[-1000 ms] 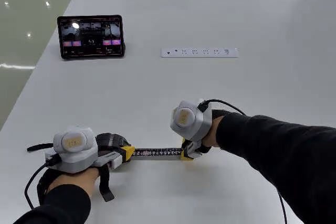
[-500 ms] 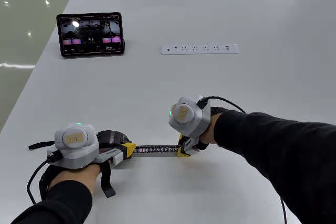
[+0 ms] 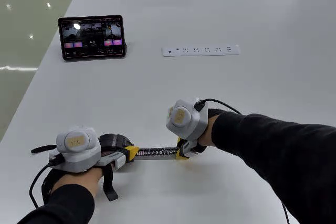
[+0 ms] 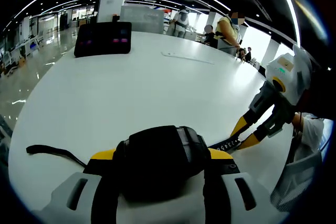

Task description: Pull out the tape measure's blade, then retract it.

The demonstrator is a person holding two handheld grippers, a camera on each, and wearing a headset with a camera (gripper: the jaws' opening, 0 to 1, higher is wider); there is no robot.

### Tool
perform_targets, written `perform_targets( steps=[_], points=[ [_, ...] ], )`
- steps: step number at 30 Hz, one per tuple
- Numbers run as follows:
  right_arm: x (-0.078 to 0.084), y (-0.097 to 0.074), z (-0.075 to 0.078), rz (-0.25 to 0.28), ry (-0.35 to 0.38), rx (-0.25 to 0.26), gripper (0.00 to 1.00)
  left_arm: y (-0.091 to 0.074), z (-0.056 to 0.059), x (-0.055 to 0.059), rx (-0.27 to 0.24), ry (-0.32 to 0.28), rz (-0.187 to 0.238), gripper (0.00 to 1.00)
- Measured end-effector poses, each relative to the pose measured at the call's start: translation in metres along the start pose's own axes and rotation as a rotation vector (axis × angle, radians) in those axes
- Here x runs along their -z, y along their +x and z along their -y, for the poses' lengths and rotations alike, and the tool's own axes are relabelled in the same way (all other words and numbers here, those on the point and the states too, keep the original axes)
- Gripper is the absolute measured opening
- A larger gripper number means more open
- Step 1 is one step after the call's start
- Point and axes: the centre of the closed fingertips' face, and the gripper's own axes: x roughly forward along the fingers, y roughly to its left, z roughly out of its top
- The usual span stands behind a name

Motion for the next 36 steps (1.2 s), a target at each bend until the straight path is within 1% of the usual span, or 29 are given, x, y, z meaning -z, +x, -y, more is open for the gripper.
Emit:
perform_targets(
  steps=[5, 8, 14, 20, 23, 30, 33, 36],
  points=[
    [-0.0013, 0.0011, 0.0004, -0.007, -0.003, 0.009, 0.10, 0.0008, -0.0005, 0.0001, 0.004, -0.003, -0.005, 0.60],
    [-0.0023, 0.0021, 0.0000, -0.019, -0.020, 0.016, 0.10, 0.0007, -0.0004, 0.0002, 0.003, -0.002, -0.006, 0.61],
    [-0.0037, 0.0022, -0.0001, -0.025, -0.016, 0.009, 0.10, 0.0003, -0.0001, 0.0004, 0.007, -0.002, -0.004, 0.61],
    [-0.0055, 0.0029, -0.0003, -0.029, -0.009, 0.010, 0.10, 0.0004, 0.0003, 0.0008, 0.012, -0.005, -0.007, 0.61],
    [-0.0064, 0.0038, -0.0009, -0.039, -0.019, 0.014, 0.10, 0.0008, 0.0000, 0.0009, 0.013, -0.007, -0.008, 0.61],
    [-0.0078, 0.0042, -0.0016, -0.035, -0.007, 0.012, 0.10, 0.0008, -0.0001, 0.0018, 0.013, -0.014, -0.009, 0.61],
    [-0.0088, 0.0045, -0.0018, -0.031, 0.001, 0.011, 0.10, 0.0005, -0.0008, 0.0020, 0.023, -0.028, 0.006, 0.61],
    [-0.0096, 0.0050, -0.0017, -0.031, -0.001, 0.009, 0.10, 0.0012, -0.0007, 0.0013, 0.024, -0.030, 0.000, 0.61]
  ],
)
